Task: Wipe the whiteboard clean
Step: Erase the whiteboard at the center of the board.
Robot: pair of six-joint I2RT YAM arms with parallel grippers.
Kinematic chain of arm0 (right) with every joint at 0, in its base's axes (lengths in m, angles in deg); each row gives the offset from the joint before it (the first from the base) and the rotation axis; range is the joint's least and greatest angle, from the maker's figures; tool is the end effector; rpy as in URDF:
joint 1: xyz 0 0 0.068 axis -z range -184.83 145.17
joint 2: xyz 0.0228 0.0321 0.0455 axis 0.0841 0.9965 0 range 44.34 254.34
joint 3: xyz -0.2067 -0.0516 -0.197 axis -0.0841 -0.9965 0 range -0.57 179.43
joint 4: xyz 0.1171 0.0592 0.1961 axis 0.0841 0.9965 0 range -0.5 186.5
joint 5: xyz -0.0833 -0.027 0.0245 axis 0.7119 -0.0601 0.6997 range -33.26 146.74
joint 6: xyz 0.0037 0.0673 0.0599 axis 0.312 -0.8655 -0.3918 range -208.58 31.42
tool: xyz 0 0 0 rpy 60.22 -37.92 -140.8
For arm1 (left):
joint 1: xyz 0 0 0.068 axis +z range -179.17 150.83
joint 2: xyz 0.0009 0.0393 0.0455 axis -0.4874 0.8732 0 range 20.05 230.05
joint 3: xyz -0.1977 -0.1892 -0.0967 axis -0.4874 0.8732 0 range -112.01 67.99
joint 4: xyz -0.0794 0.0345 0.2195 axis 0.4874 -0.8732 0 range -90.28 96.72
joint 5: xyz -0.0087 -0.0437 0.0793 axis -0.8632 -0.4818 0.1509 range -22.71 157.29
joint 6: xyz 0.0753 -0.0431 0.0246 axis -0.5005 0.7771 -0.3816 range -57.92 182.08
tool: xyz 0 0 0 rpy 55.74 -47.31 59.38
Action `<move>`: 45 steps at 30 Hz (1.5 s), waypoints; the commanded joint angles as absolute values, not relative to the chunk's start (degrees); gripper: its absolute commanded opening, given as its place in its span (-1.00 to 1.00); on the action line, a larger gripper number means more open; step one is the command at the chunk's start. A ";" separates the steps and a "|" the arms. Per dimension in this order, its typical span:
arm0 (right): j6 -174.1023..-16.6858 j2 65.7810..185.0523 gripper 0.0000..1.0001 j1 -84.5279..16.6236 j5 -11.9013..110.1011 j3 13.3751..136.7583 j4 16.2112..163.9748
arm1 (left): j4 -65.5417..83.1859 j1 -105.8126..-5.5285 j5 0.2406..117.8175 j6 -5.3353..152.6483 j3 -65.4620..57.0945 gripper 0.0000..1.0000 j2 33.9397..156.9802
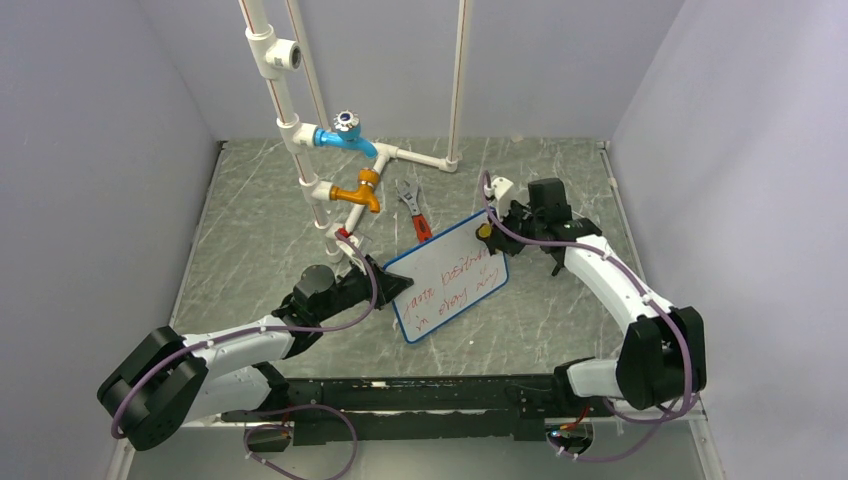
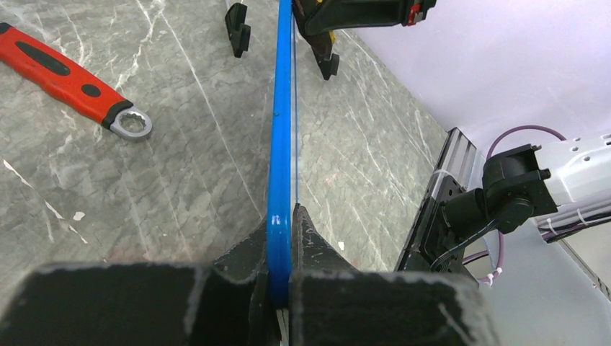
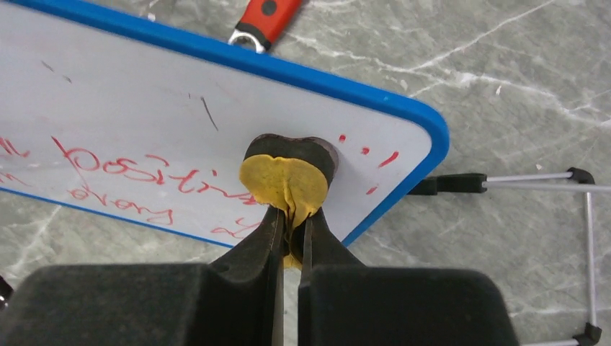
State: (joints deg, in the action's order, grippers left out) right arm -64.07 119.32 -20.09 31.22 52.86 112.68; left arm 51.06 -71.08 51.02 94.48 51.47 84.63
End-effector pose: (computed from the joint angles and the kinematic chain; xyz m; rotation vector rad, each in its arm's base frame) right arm 0.2567 0.1061 0.2585 -0.9813 2.0775 0.4395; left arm 0.1634 -0.1772 0.2366 0.3818 1.7390 -1.1998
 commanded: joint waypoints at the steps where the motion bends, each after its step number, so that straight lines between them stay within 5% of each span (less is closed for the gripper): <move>1: -67.44 121.64 -1.00 -21.12 29.51 59.80 110.37 | 50.19 -72.29 42.62 92.10 50.61 -1.00 85.45; 10: -63.51 123.07 -1.00 -18.43 39.17 57.26 112.18 | 50.37 -72.30 43.10 92.29 51.67 -1.00 84.70; 20: -53.69 119.76 -1.00 -20.89 21.88 54.59 119.27 | 46.97 -72.24 43.56 90.29 50.43 -1.00 83.26; 33: -61.41 121.86 -1.00 -15.56 36.39 57.58 112.12 | 46.27 -72.20 43.98 90.18 50.52 -1.00 83.07; 45: -52.58 120.33 -1.00 -22.36 25.94 56.33 118.67 | 45.29 -72.20 44.38 89.51 50.32 -1.00 82.27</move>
State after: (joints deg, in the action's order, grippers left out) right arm -53.14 120.52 -19.57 31.51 53.43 117.92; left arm 48.21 -70.89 50.34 92.32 51.45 82.51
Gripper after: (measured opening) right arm 0.064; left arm 0.068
